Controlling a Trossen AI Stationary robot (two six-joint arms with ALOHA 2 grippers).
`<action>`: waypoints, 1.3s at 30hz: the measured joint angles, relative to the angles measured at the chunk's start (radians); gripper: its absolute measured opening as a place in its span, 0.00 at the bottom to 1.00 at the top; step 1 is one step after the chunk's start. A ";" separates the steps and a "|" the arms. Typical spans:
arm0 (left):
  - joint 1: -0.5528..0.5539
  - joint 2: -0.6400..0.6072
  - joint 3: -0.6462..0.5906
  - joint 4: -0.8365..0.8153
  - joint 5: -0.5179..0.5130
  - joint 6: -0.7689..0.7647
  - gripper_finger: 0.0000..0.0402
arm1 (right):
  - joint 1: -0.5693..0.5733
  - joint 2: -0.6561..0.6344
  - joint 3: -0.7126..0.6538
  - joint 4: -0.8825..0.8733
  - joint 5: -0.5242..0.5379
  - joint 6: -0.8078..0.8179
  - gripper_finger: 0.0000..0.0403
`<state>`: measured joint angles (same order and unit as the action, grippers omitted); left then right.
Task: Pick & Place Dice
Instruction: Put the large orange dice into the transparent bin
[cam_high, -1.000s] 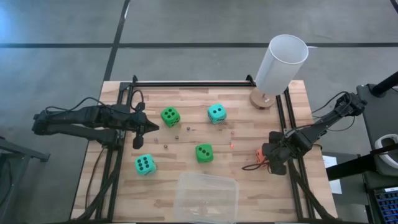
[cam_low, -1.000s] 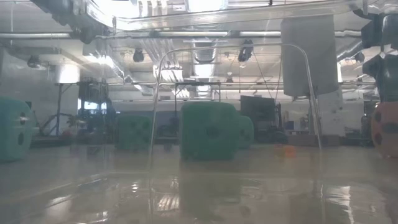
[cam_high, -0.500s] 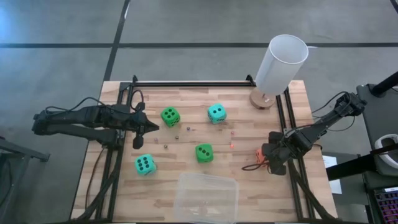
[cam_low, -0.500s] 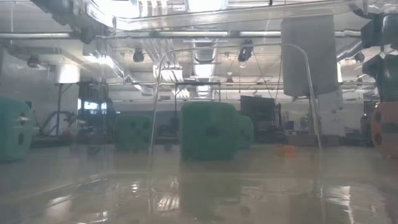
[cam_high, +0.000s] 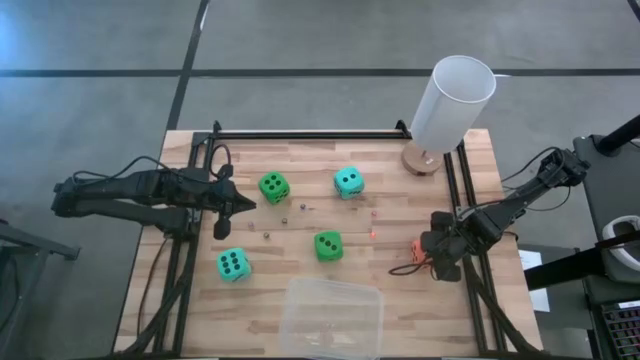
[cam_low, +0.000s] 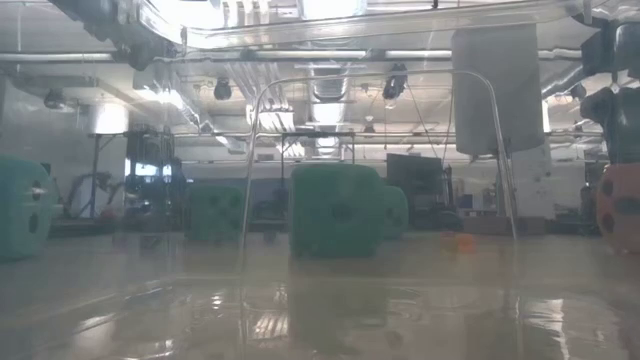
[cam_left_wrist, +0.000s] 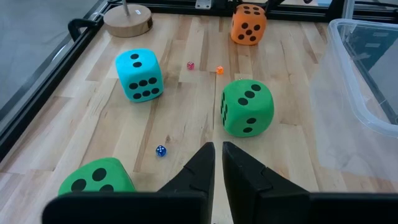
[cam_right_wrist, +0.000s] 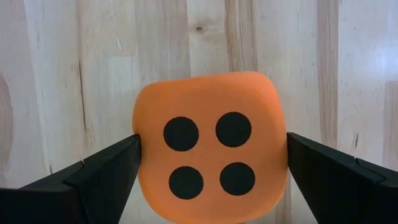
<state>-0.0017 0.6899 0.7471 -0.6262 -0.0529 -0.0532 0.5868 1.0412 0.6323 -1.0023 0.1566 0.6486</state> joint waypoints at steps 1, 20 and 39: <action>0.000 0.000 0.000 0.000 0.000 0.000 0.09 | 0.000 -0.001 0.000 0.000 0.000 -0.003 0.95; 0.000 0.000 0.000 0.000 0.000 0.000 0.09 | 0.000 -0.012 -0.003 0.023 0.000 -0.016 0.95; 0.000 0.000 0.000 0.000 0.000 0.000 0.09 | 0.000 -0.012 -0.003 0.076 0.003 -0.020 0.95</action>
<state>-0.0016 0.6899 0.7471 -0.6263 -0.0529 -0.0532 0.5865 1.0290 0.6289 -0.9264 0.1599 0.6289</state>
